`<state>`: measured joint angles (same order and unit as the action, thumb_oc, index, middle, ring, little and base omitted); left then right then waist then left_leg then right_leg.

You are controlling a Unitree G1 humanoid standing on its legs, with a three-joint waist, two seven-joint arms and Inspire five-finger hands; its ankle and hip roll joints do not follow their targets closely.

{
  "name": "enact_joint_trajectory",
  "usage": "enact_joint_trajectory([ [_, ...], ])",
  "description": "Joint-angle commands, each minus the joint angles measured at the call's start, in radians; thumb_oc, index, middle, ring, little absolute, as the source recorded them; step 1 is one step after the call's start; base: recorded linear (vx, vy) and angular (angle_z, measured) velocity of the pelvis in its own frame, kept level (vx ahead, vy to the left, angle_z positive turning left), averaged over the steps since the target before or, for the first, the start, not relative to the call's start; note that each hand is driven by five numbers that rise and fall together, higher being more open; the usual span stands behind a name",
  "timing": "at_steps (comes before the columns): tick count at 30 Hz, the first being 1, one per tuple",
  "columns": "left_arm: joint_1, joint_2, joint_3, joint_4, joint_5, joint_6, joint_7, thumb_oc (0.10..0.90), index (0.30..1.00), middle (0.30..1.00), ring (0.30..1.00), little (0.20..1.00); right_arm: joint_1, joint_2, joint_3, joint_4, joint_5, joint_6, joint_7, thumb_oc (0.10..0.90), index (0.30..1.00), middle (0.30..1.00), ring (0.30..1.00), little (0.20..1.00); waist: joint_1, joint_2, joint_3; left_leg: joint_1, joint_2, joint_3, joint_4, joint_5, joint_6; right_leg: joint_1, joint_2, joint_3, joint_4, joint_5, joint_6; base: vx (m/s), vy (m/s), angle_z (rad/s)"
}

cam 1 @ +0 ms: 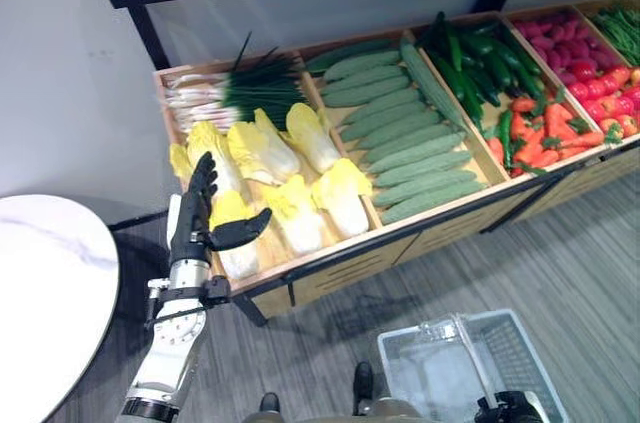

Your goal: Get the vegetables into the basket

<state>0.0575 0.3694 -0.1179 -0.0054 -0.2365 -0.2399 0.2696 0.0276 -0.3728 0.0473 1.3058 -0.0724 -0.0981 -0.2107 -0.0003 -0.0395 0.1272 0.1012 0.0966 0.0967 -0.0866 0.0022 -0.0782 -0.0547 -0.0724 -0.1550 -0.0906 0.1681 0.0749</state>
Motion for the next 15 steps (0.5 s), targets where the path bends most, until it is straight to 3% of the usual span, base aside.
enact_joint_trajectory([
  [1,-0.102,0.037,0.021,-0.063,0.038,-0.071,0.002,0.900,1.000,1.000,1.000,1.000,-0.027,-0.068,0.037,0.020,-0.002,-0.023,-0.034,0.400,0.300,0.300,0.300,0.300,0.015,-0.045,-0.042,-0.047,0.040,0.006,-0.001,0.029,-0.038,0.028,-0.097,-0.007,0.003,-0.011,0.102,0.00,-0.027,-0.06],
  [15,-0.217,-0.017,-0.074,0.219,0.357,0.046,0.154,0.900,1.000,1.000,1.000,1.000,-0.005,-0.035,0.054,0.025,0.011,-0.022,-0.069,0.400,0.300,0.300,0.300,0.300,-0.008,-0.051,-0.054,-0.040,0.044,0.021,-0.001,0.025,-0.038,0.029,-0.088,0.007,0.003,-0.018,0.100,0.01,-0.021,-0.04],
])
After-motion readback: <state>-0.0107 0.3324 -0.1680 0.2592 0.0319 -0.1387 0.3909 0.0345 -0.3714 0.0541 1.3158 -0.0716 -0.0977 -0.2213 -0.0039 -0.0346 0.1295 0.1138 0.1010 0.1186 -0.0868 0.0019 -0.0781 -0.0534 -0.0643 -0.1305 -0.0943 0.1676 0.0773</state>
